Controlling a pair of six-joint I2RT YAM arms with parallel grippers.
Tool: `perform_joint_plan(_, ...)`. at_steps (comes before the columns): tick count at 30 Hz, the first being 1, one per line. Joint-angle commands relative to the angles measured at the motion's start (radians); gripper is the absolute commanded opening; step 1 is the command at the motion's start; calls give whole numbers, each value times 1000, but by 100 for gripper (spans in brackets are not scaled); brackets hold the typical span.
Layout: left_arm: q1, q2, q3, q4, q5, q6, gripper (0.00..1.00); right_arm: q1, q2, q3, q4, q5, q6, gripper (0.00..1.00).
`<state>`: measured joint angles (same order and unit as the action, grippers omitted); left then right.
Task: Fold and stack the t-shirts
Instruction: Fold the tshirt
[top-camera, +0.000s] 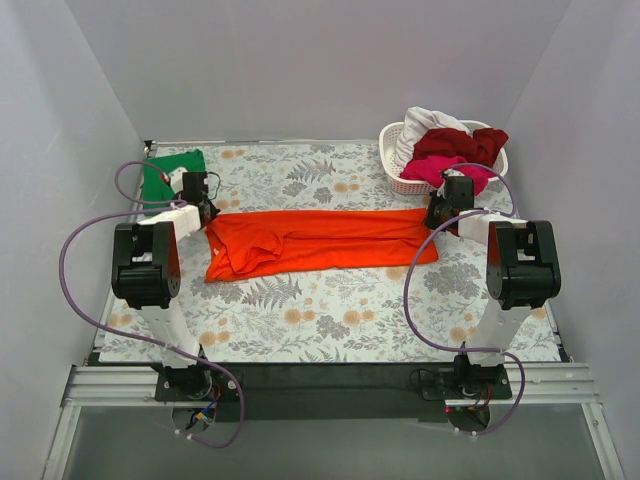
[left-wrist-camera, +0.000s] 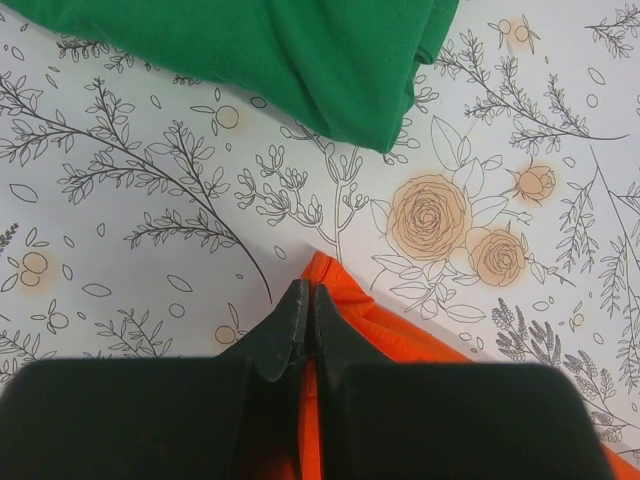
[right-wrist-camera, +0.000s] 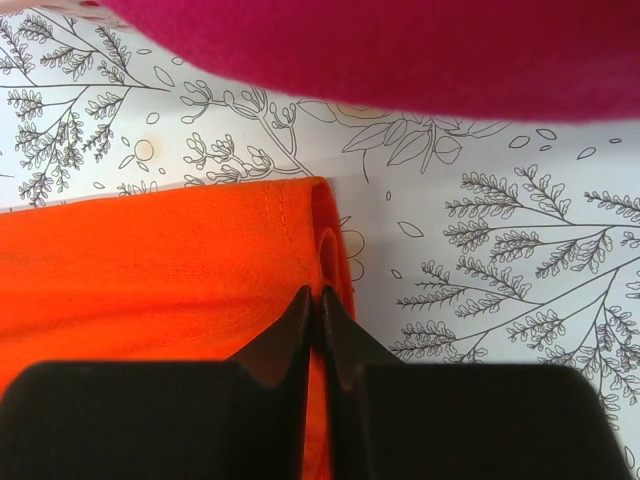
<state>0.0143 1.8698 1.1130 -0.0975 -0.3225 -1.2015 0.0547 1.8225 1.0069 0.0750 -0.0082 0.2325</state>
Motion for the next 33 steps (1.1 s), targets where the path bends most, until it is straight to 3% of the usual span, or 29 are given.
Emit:
perform_joint_plan(1,30,-57,-4,-1,-52,13,2,-16,-11,24,-58,102,-27,1)
perform_joint_plan(5,32,-61,-4,-7,-61,13,19,-16,-11,22,-60,102,-27,1)
perform_joint_plan(10,32,-100,-22,1,-78,8,31,-16,-17,21,-67,116,-28,1)
perform_joint_plan(16,1,-187,-51,18,-33,-15,31,-16,-51,-5,-73,100,-19,1)
perform_joint_plan(17,-78,-198,-51,18,-56,-12,31,-15,-69,-13,-73,97,-15,1)
perform_joint_plan(23,-262,-224,-59,-2,-7,-36,32,19,-127,-88,-73,131,-2,1)
perform_joint_plan(33,-349,-210,-188,-21,120,-89,31,46,-247,-195,-121,188,13,1)
